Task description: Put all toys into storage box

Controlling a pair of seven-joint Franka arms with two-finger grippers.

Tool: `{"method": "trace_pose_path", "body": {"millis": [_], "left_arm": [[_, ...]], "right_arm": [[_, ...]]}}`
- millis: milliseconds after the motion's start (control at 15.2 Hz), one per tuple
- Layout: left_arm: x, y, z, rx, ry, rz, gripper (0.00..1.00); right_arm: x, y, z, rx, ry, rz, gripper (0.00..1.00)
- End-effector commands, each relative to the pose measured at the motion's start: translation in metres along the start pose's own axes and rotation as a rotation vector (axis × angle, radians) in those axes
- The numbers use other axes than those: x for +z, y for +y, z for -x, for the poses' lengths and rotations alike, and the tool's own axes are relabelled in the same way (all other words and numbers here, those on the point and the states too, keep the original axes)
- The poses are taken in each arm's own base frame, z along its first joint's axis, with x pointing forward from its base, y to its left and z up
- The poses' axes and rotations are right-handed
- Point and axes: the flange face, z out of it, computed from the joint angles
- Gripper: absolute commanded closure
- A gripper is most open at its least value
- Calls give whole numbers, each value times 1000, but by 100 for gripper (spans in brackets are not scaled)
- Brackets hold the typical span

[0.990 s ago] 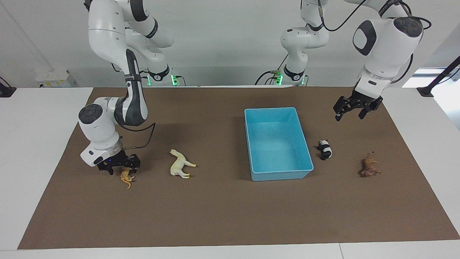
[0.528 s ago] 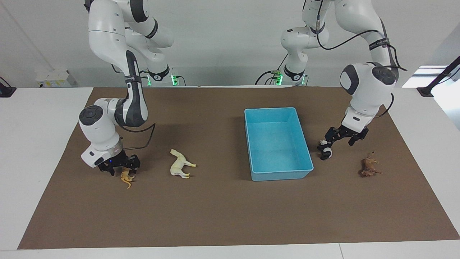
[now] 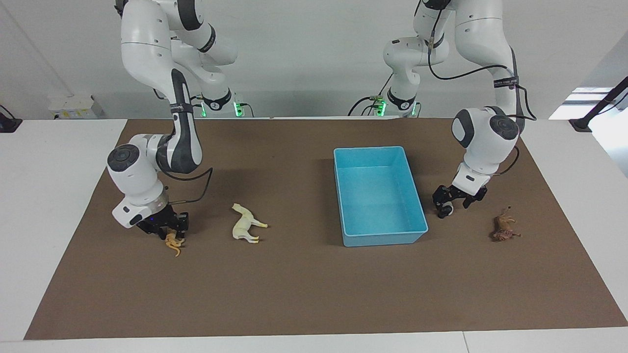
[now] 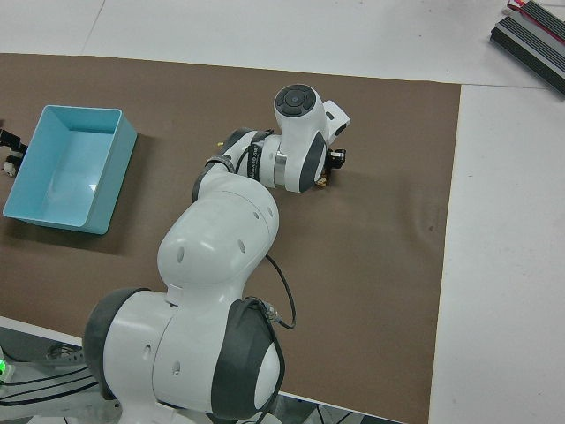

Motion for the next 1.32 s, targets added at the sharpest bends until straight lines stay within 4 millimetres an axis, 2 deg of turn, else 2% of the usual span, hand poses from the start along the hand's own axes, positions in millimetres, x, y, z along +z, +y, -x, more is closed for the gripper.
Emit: {"method": "trace_pose_path", "body": {"millis": [0,66,132,198,264,330,396,528,594,726,858,990,1056,1188,1254], "left_arm": [[11,-2,6,17,13,-6,8],[13,-1,6,17,14,-5,12],[15,-2,6,15,13,-6,23],[15,-2,6,14,11,-6,40],[14,-3,5,6,16,-6,65],[11,-4,3,-1,19,-6,85],[11,-5,2,-3,16,-6,97],[7,-5,-3,-5,19,-5,100],[-5,-7,-11,-8,9,-6,100],[-54,-11,-40,-28,-25,-4,100],[-111,5,-68,-91,-49,-2,100],[-125,59,-77,-159,-48,2,100],[-123,87,-75,-213,-38,6,100],[-119,134,-69,-276,-10,18,100],[-111,153,-59,-276,-19,17,100]], "right_arm": [[4,4,6,-20,9,-10,100],[4,5,6,-19,9,-9,100],[3,4,6,-20,11,-10,100],[3,5,5,-19,11,-9,100],[1,5,3,-17,12,-9,100],[-2,5,1,-19,14,-9,100],[-7,5,-1,-18,17,-9,100],[-25,5,-8,-19,7,-14,100],[-38,5,-11,-20,0,-17,100],[-70,6,-18,-19,-10,-23,100],[-102,4,-24,-24,-14,-28,100],[-135,1,-24,-29,-21,-34,100],[-153,-12,-26,-49,-24,-38,100],[-186,-19,-25,-46,-33,-44,100],[-201,-25,-24,-45,-31,-47,100]]}}
